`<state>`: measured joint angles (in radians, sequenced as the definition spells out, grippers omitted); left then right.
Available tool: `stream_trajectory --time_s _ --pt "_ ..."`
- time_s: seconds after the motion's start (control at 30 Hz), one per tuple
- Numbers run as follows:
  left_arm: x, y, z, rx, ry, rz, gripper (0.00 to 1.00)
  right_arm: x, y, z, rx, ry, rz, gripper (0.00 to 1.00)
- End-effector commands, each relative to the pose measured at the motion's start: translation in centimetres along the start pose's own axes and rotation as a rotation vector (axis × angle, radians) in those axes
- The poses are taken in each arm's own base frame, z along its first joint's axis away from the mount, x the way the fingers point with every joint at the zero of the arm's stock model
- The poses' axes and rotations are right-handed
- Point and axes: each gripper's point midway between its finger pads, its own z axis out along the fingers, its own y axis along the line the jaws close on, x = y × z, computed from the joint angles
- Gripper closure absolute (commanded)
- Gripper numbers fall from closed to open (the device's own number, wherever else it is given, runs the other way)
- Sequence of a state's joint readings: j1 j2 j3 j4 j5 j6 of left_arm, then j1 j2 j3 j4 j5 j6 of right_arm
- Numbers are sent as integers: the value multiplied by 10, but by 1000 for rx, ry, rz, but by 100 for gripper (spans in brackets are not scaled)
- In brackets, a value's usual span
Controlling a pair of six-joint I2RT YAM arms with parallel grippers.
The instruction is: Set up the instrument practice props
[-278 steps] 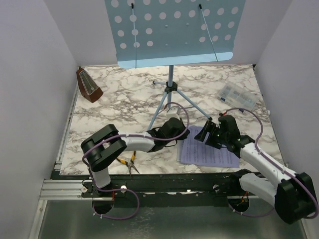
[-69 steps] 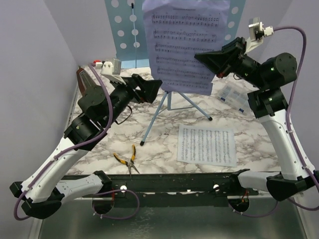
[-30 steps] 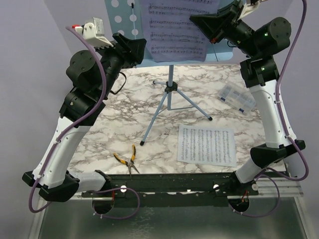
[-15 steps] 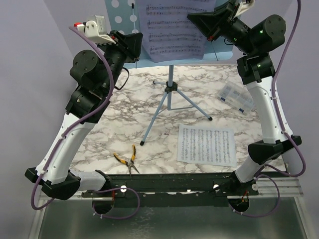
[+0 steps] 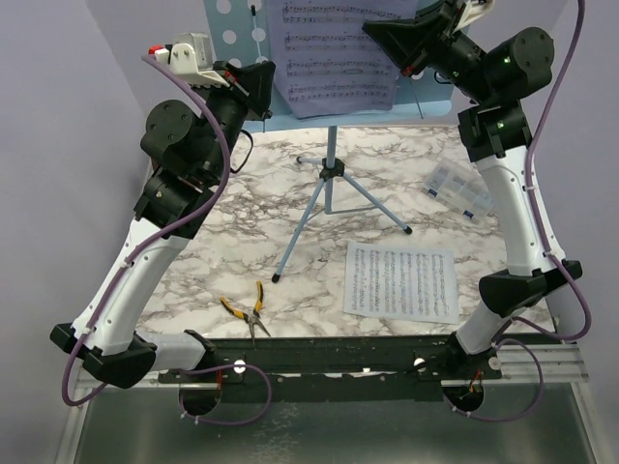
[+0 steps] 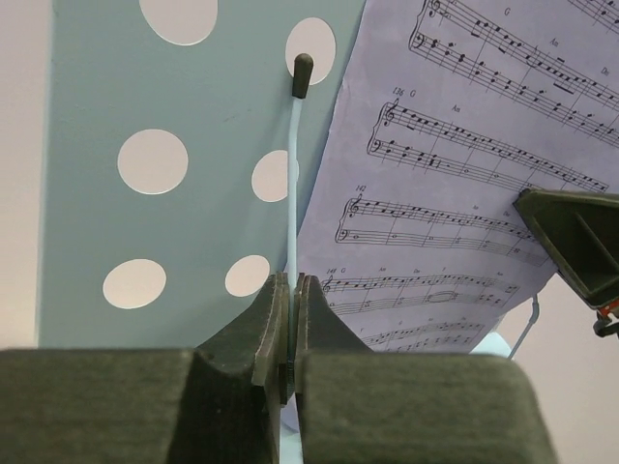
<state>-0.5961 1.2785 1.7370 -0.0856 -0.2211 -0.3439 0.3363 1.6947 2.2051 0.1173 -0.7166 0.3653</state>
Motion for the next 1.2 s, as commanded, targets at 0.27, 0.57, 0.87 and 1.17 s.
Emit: stream_trajectory --time_s 0.27,0.57,0.87,1.17 --pt "-26 -21 -22 165 -149 34 100 -5 -3 9 -35 -37 -21 100" --pt "-29 -29 -36 239 -199 64 100 4 10 24 -91 -46 -22 99" --pt "-27 -32 -38 262 -202 77 100 18 52 51 -167 -60 -84 100" --pt "-28 -32 -41 265 -205 74 100 31 58 66 -193 -64 -69 99"
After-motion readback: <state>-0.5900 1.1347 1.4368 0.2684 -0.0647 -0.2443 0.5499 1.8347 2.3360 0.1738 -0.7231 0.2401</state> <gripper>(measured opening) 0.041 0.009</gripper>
